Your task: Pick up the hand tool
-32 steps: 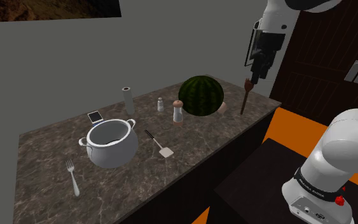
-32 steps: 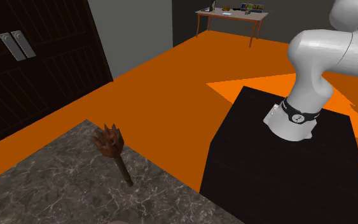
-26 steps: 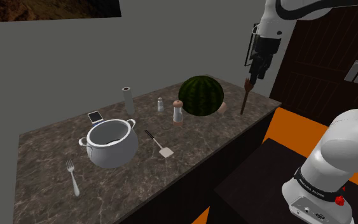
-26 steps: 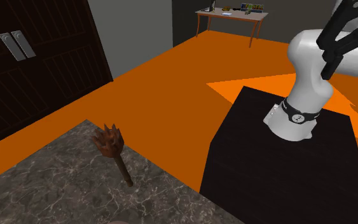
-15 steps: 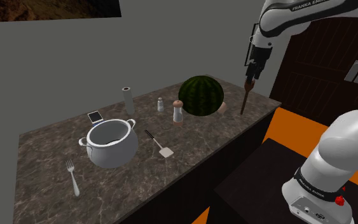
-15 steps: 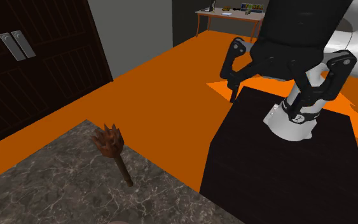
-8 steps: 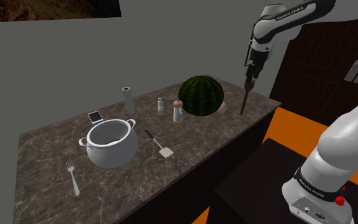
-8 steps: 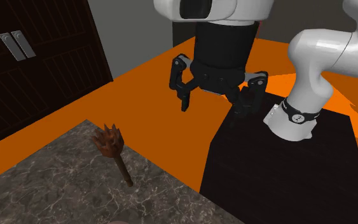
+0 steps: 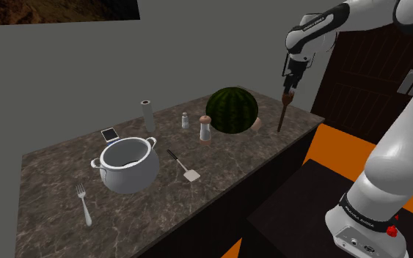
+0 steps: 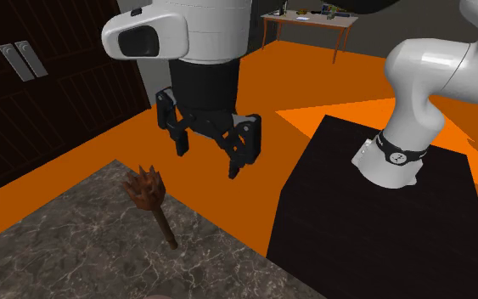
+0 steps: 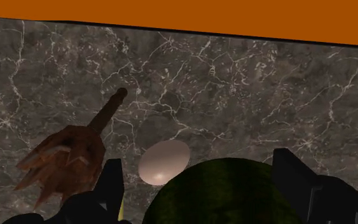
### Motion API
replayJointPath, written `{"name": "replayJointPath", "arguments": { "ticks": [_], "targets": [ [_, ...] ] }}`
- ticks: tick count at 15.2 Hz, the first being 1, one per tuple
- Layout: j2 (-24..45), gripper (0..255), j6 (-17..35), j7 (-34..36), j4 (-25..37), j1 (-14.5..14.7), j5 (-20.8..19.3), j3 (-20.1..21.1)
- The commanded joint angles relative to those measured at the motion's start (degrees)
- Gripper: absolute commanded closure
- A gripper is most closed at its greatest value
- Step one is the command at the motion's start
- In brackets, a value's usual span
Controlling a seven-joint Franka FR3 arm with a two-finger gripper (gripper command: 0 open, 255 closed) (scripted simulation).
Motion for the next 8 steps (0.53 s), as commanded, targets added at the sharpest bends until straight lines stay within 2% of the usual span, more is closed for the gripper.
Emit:
{"name": "replayJointPath", "arguments": {
  "ticks": [1,8],
  "targets": [
    [4.5,0,1.1,-2.5,3.6,-0.8,2.3,-0.7],
    [19.5,0,1.4,-10.2,18.4,-6.5,10.0,-1.0]
  ]
}}
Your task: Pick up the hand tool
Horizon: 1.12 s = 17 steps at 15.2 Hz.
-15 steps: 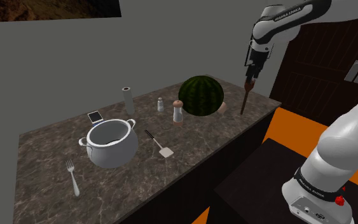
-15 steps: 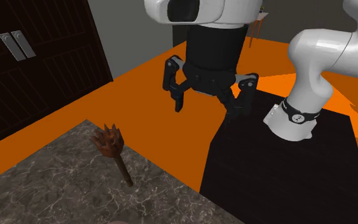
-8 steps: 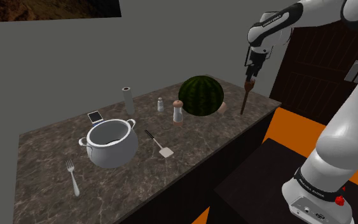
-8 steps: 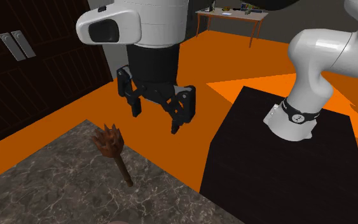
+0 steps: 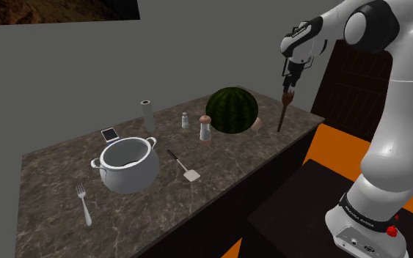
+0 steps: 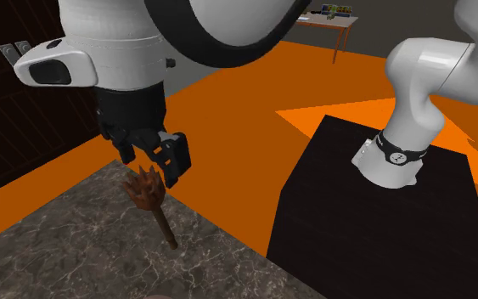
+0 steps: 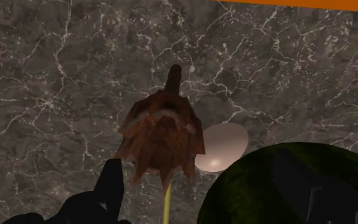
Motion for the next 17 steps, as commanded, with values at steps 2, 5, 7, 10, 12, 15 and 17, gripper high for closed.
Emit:
{"name": "replayJointPath", "arguments": {
  "ticks": [2,5,7,10,12,15,17],
  "targets": [
    [5.1,0,-0.8,-2.2,6.0,-2.5,2.4,0.4],
    [5.9,0,1.1,-2.6,4.9,-2.6,2.9,0.7],
    [6.5,0,2.4,-2.8,4.2,-2.7,3.3,0.9],
    [7.4,0,4.0,-3.1,3.3,-2.9,3.9,1.2],
    [7.4,255,4.0,-3.1,3.4,-2.9,3.9,1.2],
    [7.4,255,4.0,-3.1,3.3,-2.9,3.9,1.2],
    [7.4,255,4.0,-3.1,3.3,-2.9,3.9,1.2]
  ]
}}
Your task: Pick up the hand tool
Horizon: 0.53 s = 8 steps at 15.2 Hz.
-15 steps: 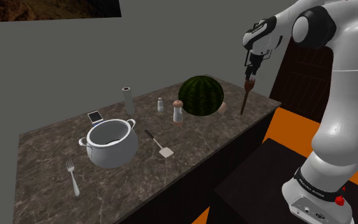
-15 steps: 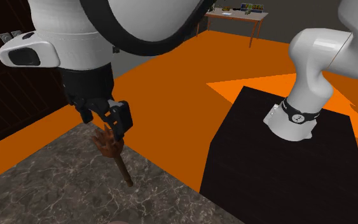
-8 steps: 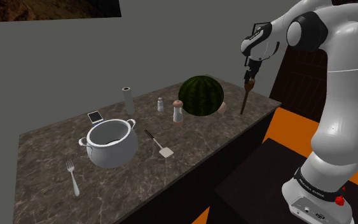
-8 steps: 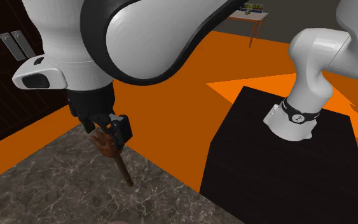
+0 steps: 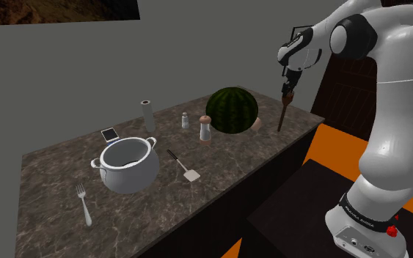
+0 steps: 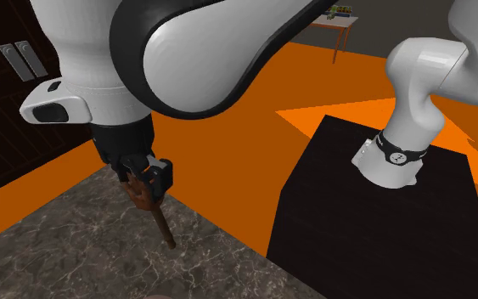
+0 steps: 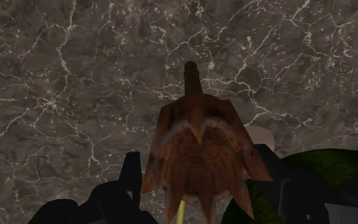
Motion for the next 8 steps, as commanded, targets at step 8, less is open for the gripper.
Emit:
{"name": "replayJointPath", "arguments": {
  "ticks": [8],
  "targets": [
    [-1.3,255,-2.5,0.4,1.3,0.2,-0.8,-0.5]
  ]
}}
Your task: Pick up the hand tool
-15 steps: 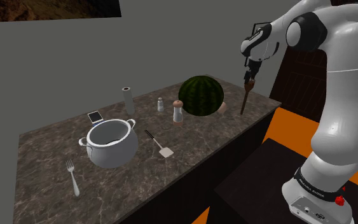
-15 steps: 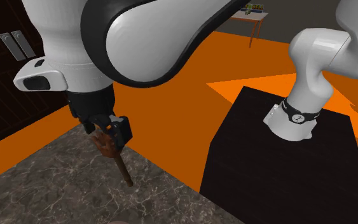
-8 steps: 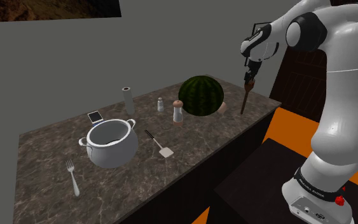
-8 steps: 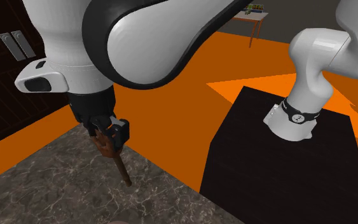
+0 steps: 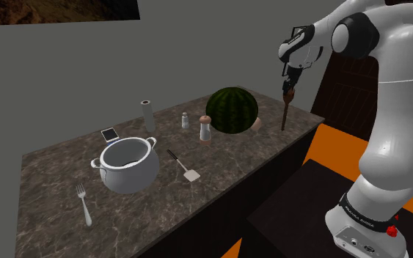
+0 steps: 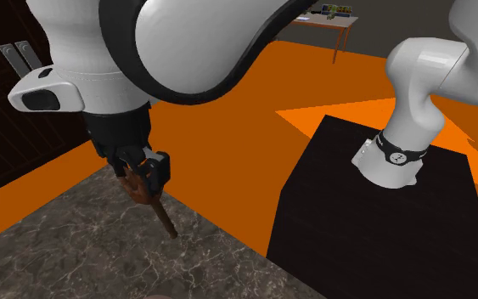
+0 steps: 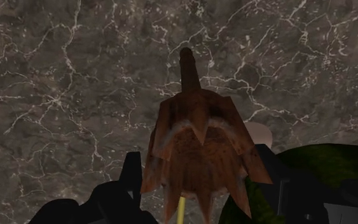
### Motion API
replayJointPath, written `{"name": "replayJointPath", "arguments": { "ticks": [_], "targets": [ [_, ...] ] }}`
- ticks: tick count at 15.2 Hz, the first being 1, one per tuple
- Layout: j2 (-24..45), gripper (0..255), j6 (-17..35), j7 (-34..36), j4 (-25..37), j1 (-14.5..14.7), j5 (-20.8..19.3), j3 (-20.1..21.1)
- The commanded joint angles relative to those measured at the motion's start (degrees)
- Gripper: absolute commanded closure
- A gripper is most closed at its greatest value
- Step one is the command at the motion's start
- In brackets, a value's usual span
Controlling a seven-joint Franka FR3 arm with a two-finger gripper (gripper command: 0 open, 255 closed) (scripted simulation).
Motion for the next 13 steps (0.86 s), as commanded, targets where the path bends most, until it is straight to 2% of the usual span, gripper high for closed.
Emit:
{"name": "replayJointPath", "arguments": {
  "ticks": [1,13],
  "targets": [
    [-0.8,255,-1.3,0.2,0.6,0.1,-0.4,-0.2],
    [-3.3,255,-8.0,1.2,5.1,0.4,-2.0,-1.0]
  ]
}}
